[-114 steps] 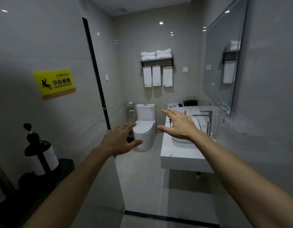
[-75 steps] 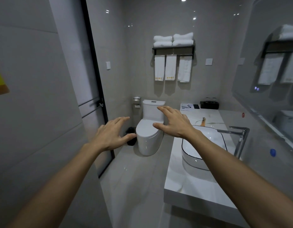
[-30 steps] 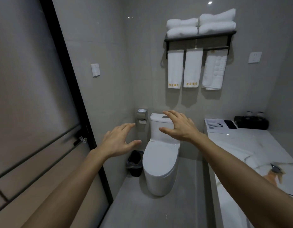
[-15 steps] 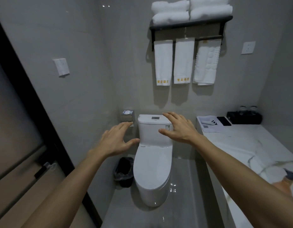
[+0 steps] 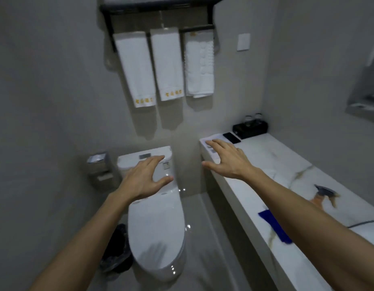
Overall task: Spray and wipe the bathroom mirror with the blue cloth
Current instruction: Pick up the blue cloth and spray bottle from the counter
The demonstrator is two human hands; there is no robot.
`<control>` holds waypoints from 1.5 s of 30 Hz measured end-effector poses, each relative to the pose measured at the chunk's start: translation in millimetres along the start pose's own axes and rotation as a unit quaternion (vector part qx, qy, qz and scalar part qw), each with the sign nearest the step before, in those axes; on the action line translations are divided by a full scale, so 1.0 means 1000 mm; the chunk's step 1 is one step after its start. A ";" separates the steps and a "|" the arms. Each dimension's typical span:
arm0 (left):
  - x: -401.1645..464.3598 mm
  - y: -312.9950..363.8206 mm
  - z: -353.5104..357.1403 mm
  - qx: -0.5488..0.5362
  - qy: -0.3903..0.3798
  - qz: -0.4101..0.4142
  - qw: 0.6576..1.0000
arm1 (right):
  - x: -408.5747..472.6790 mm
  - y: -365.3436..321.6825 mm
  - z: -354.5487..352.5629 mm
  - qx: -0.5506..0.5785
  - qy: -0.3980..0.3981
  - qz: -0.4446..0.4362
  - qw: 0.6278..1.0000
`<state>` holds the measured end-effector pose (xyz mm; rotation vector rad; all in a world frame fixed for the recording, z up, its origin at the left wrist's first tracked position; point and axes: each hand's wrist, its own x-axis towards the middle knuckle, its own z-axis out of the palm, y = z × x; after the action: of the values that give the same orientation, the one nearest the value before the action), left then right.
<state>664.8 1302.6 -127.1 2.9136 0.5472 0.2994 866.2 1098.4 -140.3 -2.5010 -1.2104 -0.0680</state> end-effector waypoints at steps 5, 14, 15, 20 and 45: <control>0.087 0.046 0.039 -0.023 -0.042 0.067 0.997 | 0.002 0.090 -0.020 -0.022 0.014 0.092 0.995; 0.222 0.169 0.105 -0.078 -0.076 0.166 0.980 | -0.006 0.260 -0.047 0.001 0.032 0.216 0.976; 0.234 0.182 0.115 -0.095 -0.085 0.170 0.977 | -0.009 0.275 -0.048 0.001 0.031 0.225 0.974; 0.271 0.246 0.165 -0.154 -0.136 0.213 0.955 | -0.029 0.328 -0.041 0.048 0.054 0.255 0.964; 0.321 0.354 0.417 -0.126 -0.516 0.346 0.773 | -0.124 0.381 0.134 0.223 -0.140 0.555 0.789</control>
<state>1172.5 1046.2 -408.5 2.3428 -0.6835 -1.0228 1064.9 834.7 -403.3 -2.3949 0.3257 0.7997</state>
